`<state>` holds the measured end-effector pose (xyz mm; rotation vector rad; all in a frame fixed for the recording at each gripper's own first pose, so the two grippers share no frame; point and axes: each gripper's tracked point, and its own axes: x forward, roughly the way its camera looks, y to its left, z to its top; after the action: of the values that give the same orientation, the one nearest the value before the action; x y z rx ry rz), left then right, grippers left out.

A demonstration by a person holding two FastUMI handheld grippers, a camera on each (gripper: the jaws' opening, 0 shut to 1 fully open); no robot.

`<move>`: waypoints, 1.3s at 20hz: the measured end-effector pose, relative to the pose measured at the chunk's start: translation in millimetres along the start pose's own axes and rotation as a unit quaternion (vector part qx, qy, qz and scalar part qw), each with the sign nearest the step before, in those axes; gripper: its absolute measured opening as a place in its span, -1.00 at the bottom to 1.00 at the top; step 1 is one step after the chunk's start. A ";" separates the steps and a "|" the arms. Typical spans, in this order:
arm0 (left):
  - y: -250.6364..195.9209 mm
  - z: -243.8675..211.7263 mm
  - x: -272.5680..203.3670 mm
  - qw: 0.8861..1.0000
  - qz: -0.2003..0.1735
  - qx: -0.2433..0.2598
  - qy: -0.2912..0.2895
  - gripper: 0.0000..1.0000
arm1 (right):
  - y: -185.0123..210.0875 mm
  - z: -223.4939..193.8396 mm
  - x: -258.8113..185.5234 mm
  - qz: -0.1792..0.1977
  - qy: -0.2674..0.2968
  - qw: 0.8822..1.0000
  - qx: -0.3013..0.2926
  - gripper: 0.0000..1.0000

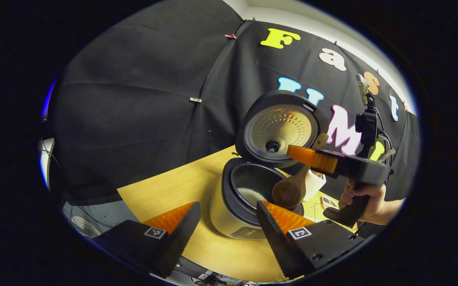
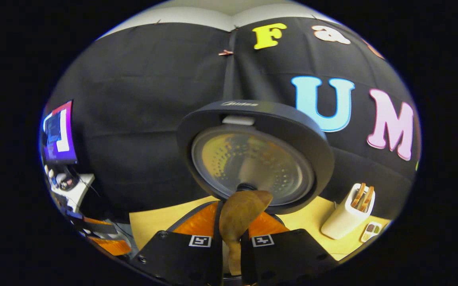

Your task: Close the left gripper, press the button to open the rice cooker; take a wooden spoon from the chopstick holder with the right hand, scoop a spoonful of rice and pour it into the rice cooker, then put the wooden spoon back into the chopstick holder.

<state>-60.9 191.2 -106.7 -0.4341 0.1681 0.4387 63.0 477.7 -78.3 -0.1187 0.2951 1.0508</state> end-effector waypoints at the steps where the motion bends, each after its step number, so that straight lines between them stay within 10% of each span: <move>1: -4.5 -1.4 -0.3 1.000 -0.004 0.002 0.001 0.91 | -8.7 7.3 -5.4 -0.008 -0.006 1.000 0.027 -0.55; 8: -45.2 -5.4 3.7 0.999 -0.027 0.020 0.007 0.91 | -98.6 32.2 -53.2 -0.078 -0.027 0.972 0.220 -0.56; 15: -107.3 -13.6 10.8 0.997 -0.068 0.046 0.011 0.91 | -235.2 34.3 -156.3 -0.204 -0.072 0.937 0.276 -0.58; 26: -176.2 -28.8 15.7 0.993 -0.092 0.059 0.036 0.91 | -402.9 -36.2 -315.1 -0.388 -0.109 0.848 0.345 -0.56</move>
<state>29.6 40.6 -71.4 -0.3452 0.2205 0.2313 260.5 6.3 -37.3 0.5011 0.3579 0.1024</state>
